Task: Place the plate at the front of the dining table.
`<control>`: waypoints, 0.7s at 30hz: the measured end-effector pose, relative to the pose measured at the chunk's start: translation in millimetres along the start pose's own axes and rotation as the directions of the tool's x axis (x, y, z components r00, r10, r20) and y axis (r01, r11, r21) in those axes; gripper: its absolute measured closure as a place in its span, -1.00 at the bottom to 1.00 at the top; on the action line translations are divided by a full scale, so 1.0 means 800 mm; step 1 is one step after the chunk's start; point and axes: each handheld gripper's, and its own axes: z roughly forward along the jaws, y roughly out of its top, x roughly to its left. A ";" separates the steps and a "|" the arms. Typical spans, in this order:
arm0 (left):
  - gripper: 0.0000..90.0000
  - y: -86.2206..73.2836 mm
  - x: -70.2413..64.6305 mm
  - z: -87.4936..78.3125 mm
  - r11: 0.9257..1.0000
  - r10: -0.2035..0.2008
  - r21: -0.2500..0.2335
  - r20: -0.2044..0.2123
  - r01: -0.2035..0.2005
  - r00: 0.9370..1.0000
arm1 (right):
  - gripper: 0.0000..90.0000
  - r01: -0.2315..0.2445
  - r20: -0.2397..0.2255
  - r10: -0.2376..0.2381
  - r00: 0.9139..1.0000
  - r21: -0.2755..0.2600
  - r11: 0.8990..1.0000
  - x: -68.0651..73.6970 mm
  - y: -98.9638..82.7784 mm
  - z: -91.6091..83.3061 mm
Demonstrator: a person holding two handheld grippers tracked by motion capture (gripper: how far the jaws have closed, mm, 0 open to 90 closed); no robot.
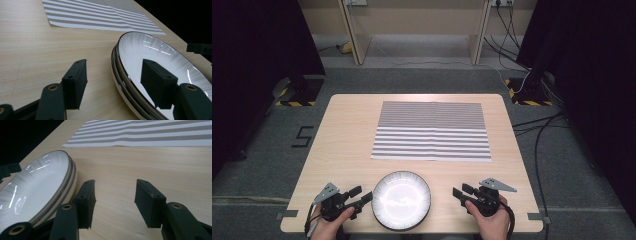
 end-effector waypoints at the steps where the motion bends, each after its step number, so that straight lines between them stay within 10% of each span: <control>1: -0.15 0.003 -0.001 0.000 1.000 -0.004 0.001 0.005 0.004 1.000 | 0.19 -0.001 -0.009 0.001 1.000 0.006 1.000 0.003 0.002 0.001; 21: 0.04 0.024 -0.013 0.019 0.997 -0.009 0.081 0.022 0.007 1.000 | 0.65 0.026 -0.138 0.003 0.990 0.208 0.978 0.060 0.033 0.053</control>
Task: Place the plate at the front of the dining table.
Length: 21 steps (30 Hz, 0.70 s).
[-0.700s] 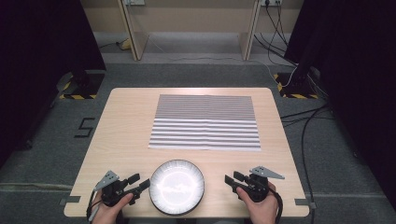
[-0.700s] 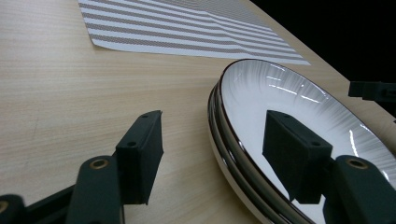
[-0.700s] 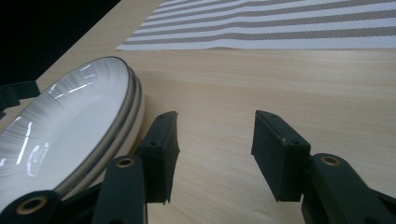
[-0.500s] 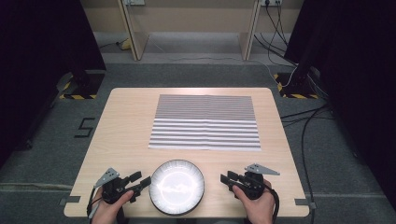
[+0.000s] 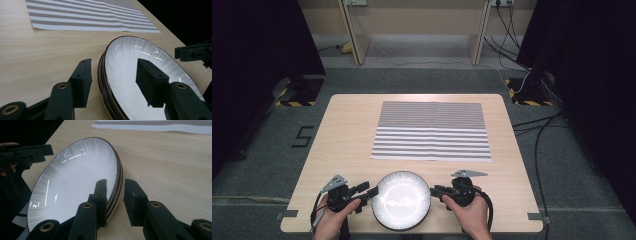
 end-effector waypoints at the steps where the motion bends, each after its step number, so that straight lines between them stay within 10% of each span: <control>1: 0.04 -0.001 0.000 0.000 1.000 0.001 0.003 -0.003 -0.001 1.000 | 0.66 0.000 0.000 0.000 1.000 0.011 1.000 0.001 0.001 0.002; 21: 0.17 -0.005 -0.001 0.005 0.998 -0.007 0.057 -0.004 0.007 1.000 | 0.87 0.017 0.057 -0.021 0.998 0.072 0.997 0.014 0.005 0.014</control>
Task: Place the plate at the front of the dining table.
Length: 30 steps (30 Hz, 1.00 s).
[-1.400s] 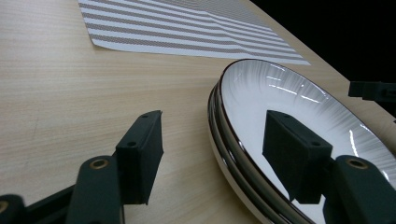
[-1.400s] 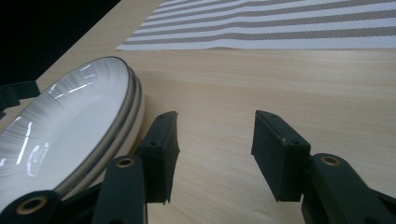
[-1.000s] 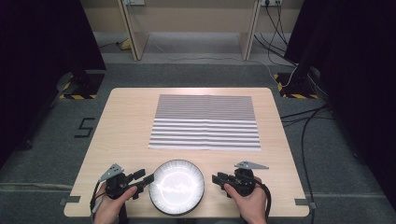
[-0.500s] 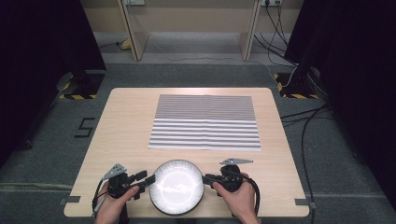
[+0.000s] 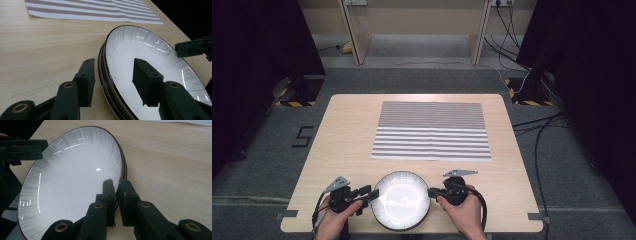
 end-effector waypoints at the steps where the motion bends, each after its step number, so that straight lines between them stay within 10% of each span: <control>1: 0.18 0.000 0.000 0.000 1.000 0.000 0.000 0.000 0.000 1.000 | 0.87 0.000 0.000 0.000 1.000 0.000 1.000 0.000 0.000 0.000; 30: 0.57 0.004 0.001 -0.010 0.998 -0.042 0.055 -0.041 0.044 0.998 | 0.75 -0.013 -0.019 0.014 1.000 0.047 0.999 0.015 0.005 0.030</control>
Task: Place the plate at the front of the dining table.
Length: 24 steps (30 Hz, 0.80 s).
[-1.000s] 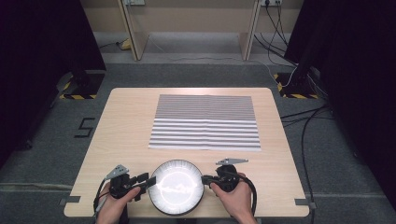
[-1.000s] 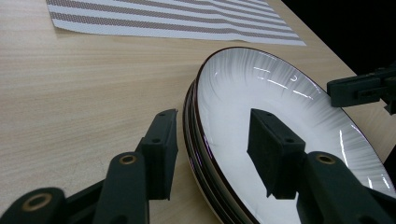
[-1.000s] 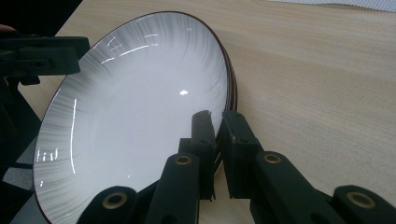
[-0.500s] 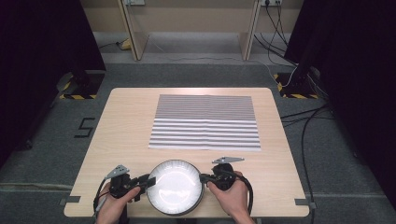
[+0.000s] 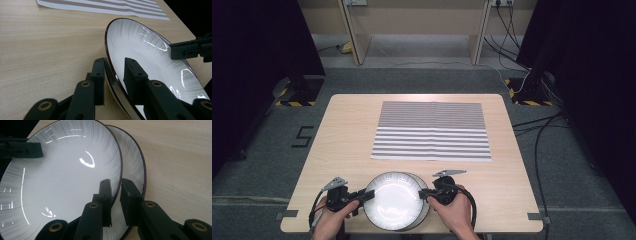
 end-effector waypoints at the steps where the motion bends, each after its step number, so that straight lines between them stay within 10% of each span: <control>1: 0.58 0.000 0.000 0.000 1.000 -0.002 0.002 0.000 0.002 1.000 | 0.74 -0.008 -0.004 0.008 1.000 0.008 1.000 0.000 0.000 0.000; 11: 0.61 -0.002 -0.004 0.002 1.000 -0.004 0.018 -0.009 0.004 1.000 | 0.65 -0.022 0.016 0.021 1.000 0.080 0.997 0.010 0.000 0.009; 24: 0.68 0.002 0.000 0.006 0.995 -0.096 0.038 0.003 0.096 0.995 | 0.75 -0.150 -0.029 0.152 0.988 0.076 0.986 -0.001 0.005 0.014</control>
